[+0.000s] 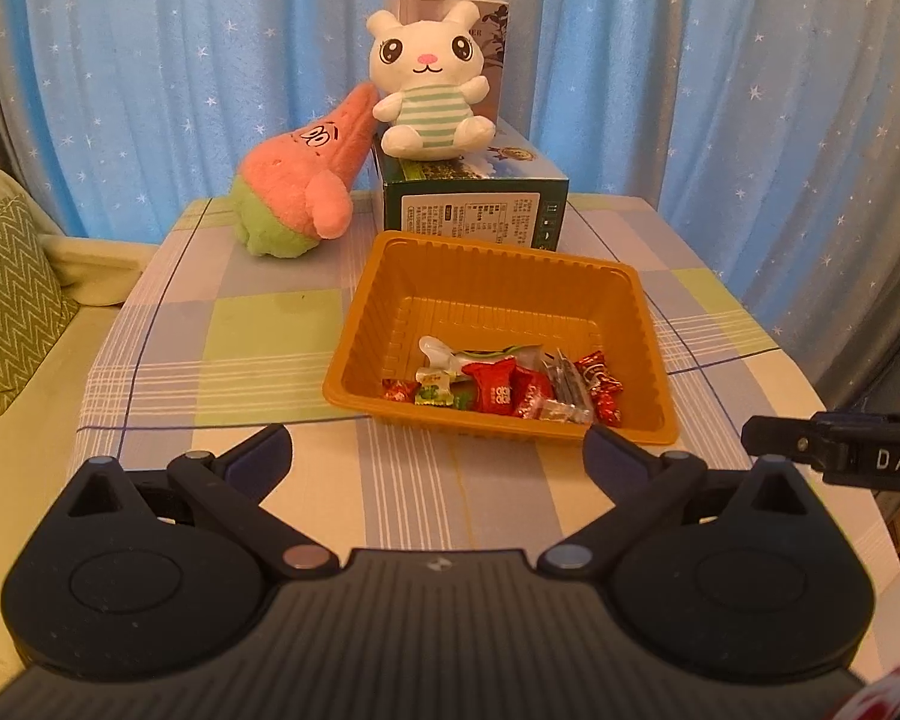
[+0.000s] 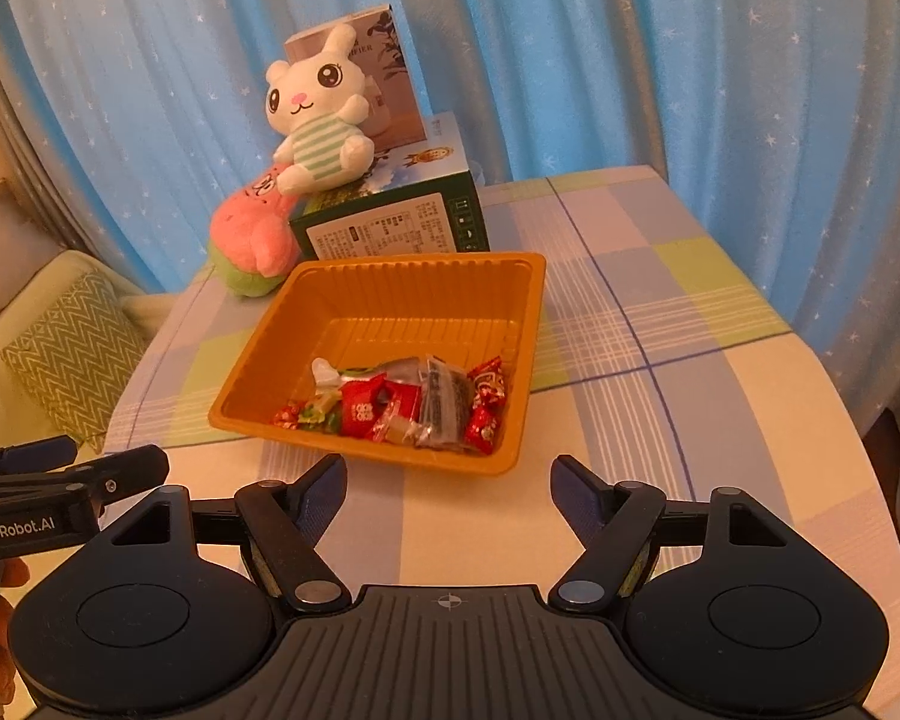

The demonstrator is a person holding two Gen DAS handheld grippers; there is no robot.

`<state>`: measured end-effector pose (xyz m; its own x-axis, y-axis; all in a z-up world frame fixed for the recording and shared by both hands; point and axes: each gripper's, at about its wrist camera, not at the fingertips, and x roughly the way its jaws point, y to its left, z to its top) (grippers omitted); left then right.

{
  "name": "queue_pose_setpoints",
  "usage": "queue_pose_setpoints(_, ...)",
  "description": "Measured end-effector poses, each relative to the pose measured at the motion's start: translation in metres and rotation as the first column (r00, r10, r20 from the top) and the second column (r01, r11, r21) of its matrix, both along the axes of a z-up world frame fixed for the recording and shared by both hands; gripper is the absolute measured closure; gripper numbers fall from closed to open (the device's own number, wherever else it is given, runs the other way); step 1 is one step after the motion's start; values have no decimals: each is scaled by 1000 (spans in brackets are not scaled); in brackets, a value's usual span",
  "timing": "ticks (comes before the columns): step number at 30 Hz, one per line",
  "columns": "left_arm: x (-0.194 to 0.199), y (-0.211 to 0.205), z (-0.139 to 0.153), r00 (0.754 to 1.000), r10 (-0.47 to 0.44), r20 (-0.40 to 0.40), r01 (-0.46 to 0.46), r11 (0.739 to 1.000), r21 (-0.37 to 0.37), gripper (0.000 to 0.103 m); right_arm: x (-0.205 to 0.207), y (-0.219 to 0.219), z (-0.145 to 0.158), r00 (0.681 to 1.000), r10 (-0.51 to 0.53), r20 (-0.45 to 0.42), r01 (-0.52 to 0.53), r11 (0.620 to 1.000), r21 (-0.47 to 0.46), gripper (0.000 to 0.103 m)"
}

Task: Organize snacks

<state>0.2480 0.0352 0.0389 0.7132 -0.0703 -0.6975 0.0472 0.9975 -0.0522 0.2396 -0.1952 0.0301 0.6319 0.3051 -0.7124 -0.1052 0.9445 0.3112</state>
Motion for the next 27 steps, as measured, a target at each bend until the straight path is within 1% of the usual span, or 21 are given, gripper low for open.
queue_pose_setpoints(7,-50,-9,20,1000,9,25,-9,1000,-1,1,-44,-9,15,999,-22,24,21,1000,1,28)
queue_pose_setpoints(12,-85,-16,29,999,33,41,-34,999,5,1,-79,-13,28,998,-23,51,23,1000,5,28)
queue_pose_setpoints(19,-133,-18,36,997,64,46,-64,998,-12,1,-128,-14,34,997,-21,75,21,1000,-2,28)
queue_pose_setpoints(23,-156,-19,38,995,83,49,-84,996,8,1,-154,-14,34,996,-19,85,19,1000,-5,28)
queue_pose_setpoints(27,-176,-20,38,995,90,45,-90,996,10,1,-175,-14,35,996,-13,92,14,1000,-8,28)
